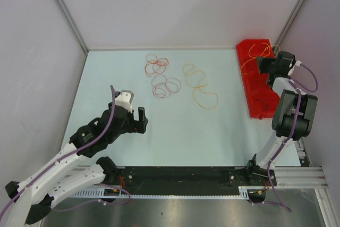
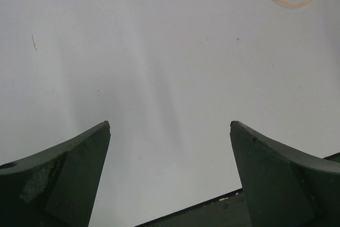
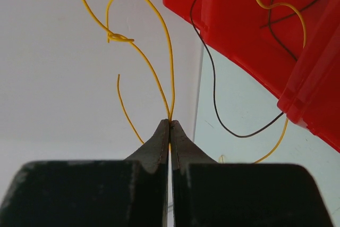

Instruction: Untangle the cables

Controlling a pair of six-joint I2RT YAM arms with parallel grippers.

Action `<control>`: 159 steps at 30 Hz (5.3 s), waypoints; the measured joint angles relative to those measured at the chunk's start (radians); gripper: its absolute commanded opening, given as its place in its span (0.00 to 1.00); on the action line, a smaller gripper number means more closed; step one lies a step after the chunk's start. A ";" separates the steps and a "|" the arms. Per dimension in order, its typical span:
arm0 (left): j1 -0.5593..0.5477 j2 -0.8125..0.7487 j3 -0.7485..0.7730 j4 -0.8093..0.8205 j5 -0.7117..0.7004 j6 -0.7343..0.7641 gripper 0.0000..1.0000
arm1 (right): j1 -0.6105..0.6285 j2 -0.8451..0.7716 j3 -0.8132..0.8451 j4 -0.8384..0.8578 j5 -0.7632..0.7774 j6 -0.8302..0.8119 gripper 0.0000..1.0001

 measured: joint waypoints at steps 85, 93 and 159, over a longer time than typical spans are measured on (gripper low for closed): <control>0.183 1.201 0.757 0.164 -0.034 -0.060 0.96 | 0.521 -0.859 -0.417 -0.618 0.113 -0.638 0.69; 0.242 1.463 1.027 0.070 -0.053 -0.051 1.00 | 0.527 -0.888 -0.444 -0.629 0.069 -0.671 0.70; 0.295 0.780 0.629 0.263 0.886 0.060 0.00 | 0.815 -0.820 -0.424 -0.228 -0.277 -0.668 0.78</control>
